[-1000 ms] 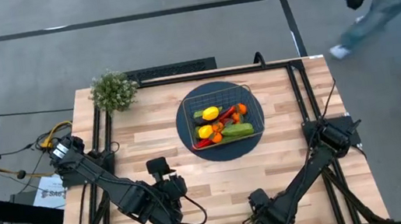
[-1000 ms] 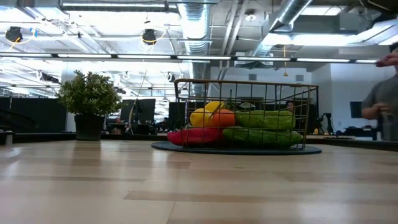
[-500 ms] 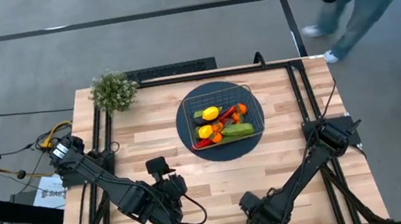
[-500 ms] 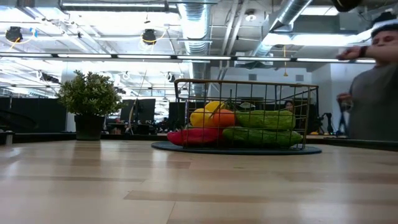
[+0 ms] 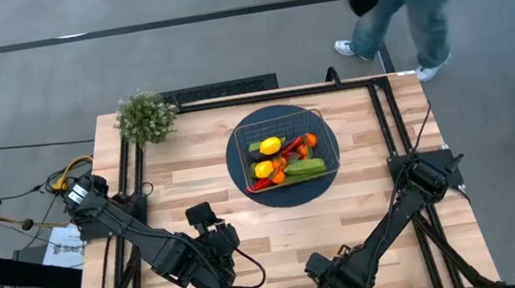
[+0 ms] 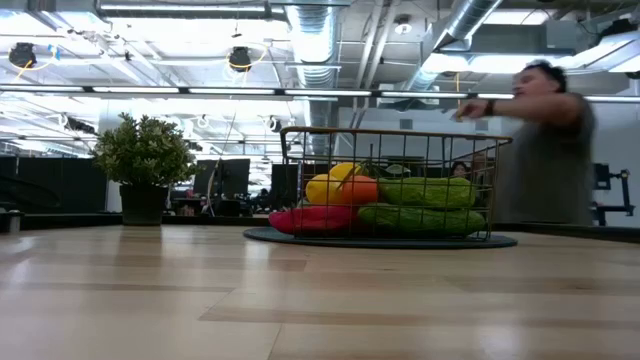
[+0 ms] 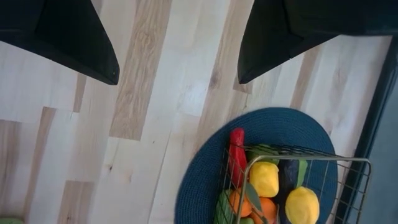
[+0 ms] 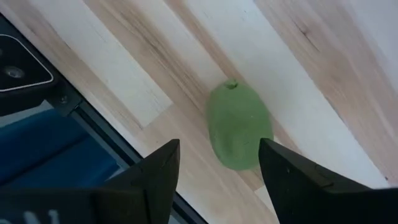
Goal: Build produce basket
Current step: Put the green lime into the wire basket, then adjust the wire basket
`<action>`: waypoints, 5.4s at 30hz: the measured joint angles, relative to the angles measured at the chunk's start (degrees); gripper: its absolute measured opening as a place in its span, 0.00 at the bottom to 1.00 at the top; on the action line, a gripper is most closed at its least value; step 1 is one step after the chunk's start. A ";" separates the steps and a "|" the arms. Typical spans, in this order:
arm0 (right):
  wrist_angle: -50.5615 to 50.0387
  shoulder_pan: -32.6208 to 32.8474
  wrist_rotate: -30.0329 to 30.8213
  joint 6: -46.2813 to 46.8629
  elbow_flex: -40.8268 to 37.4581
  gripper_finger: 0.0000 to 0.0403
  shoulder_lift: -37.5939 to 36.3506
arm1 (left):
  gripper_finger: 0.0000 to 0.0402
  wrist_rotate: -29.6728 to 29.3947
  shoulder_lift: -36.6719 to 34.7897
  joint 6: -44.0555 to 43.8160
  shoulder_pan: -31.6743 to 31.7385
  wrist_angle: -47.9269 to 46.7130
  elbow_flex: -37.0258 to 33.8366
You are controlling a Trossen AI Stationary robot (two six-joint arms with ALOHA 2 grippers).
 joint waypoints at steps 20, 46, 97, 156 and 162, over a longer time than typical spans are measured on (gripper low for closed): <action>13.11 -0.37 -0.54 0.79 -11.02 0.58 -0.06 | 0.78 0.38 0.00 -0.34 -0.02 0.00 0.00; -22.64 -9.98 10.37 -21.60 15.90 0.30 -0.12 | 0.78 -0.29 0.00 1.41 0.00 0.02 0.00; 11.33 -33.65 20.07 -41.07 -36.24 0.30 -57.32 | 0.78 -3.30 0.00 0.27 4.71 -0.36 -0.02; 27.99 -53.35 -2.08 -53.22 -37.47 0.74 -36.51 | 0.78 -3.17 0.00 -3.12 4.81 -1.96 -0.02; 22.10 -51.99 -2.04 -53.65 -31.26 0.73 -36.51 | 0.78 -3.14 0.00 -3.23 4.81 -1.97 -0.02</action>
